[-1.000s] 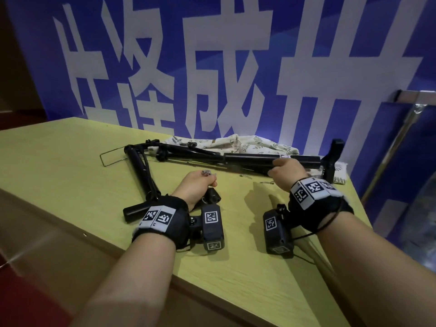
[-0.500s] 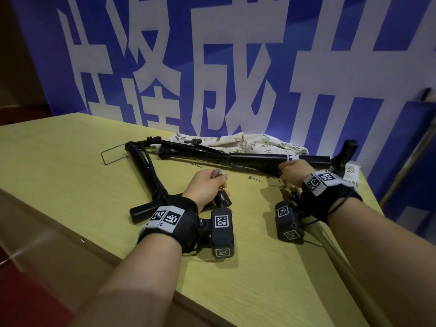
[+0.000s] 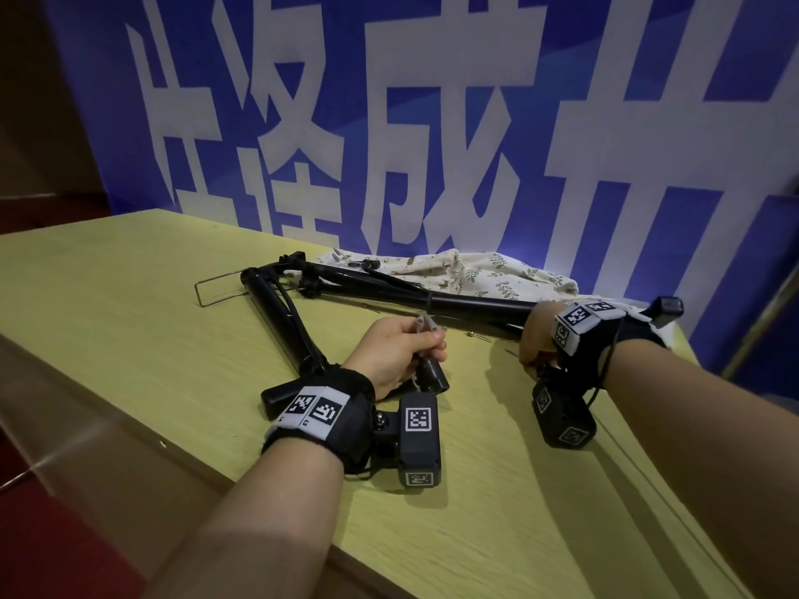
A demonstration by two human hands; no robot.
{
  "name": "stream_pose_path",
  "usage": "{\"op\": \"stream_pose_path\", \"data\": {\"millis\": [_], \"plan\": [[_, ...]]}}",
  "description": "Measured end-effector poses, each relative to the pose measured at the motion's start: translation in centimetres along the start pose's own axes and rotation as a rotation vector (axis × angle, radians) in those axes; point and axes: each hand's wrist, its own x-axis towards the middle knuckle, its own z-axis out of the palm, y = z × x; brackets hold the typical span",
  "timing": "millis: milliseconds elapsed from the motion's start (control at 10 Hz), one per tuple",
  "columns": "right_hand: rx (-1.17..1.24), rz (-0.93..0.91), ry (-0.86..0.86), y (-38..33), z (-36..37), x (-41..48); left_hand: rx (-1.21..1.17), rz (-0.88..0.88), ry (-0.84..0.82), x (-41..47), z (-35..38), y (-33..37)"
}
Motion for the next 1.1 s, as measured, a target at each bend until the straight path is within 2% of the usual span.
{"op": "stream_pose_path", "data": {"millis": [100,200,300,400,500,700,800,1100], "plan": [[-0.029,-0.023,-0.021,-0.8,0.2,-0.6,-0.056,0.008,-0.026,-0.3,0.2,0.2],[0.085,-0.029,-0.06,-1.5,0.2,-2.2,-0.075,0.019,-0.057,-0.5,0.3,0.3],[0.349,-0.063,-0.07,-1.8,0.1,-3.1,-0.086,0.019,-0.062,-0.8,0.4,0.5],[0.766,-0.08,-0.109,-2.0,0.1,-5.1,-0.077,0.037,-0.053,-0.9,0.5,0.5],[1.036,-0.121,-0.154,-2.2,0.9,-7.6,-0.1,0.017,-0.029,-1.0,0.6,0.6],[1.352,-0.23,-0.349,-2.5,4.7,-9.1,-0.035,0.013,-0.028,-1.0,0.7,0.3],[1.412,-0.261,-0.374,-2.7,5.7,-9.1,-0.032,-0.001,-0.054,-0.8,0.8,0.3],[1.378,-0.258,-0.408,-2.9,6.2,-9.3,-0.063,-0.026,-0.127,-1.1,0.6,0.4]]}}
